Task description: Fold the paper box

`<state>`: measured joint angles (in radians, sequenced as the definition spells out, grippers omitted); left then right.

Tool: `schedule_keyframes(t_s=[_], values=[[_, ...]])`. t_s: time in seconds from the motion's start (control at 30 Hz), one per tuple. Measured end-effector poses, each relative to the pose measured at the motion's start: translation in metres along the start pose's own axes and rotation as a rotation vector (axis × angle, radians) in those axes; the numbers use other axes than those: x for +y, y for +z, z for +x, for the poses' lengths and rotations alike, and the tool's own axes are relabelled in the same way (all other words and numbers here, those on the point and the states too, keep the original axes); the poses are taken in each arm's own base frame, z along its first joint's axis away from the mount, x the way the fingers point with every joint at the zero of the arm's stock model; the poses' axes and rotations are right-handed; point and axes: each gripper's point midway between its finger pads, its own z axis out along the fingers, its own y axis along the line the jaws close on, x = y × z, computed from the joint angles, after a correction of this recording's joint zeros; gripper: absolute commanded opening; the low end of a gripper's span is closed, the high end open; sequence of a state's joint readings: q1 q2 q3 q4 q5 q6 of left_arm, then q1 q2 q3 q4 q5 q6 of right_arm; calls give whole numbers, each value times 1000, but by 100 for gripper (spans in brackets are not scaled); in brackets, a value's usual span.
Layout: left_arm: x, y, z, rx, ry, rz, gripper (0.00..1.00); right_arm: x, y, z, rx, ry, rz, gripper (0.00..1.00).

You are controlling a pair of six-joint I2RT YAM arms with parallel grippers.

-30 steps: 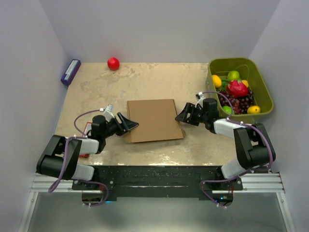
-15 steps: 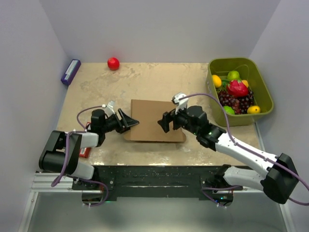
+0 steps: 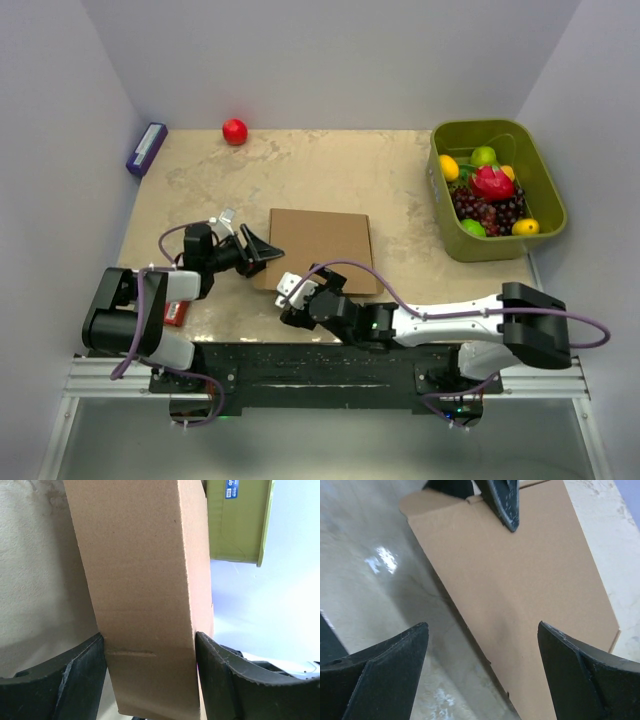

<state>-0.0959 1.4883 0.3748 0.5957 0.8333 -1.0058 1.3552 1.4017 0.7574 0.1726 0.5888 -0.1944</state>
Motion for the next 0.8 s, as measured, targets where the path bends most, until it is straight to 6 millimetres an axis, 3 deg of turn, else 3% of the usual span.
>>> schedule_keyframes(t_s=[0.43, 0.6, 0.7, 0.8], values=[[1, -6, 0, 28, -41, 2, 0, -4, 37, 48, 128, -276, 202, 96], [2, -7, -1, 26, -44, -1, 0, -8, 46, 56, 141, -347, 279, 95], [3, -8, -2, 29, -42, -6, 0, -10, 51, 60, 145, -383, 324, 90], [4, -8, -3, 32, -35, -9, 0, -14, 56, 64, 152, -416, 367, 76]])
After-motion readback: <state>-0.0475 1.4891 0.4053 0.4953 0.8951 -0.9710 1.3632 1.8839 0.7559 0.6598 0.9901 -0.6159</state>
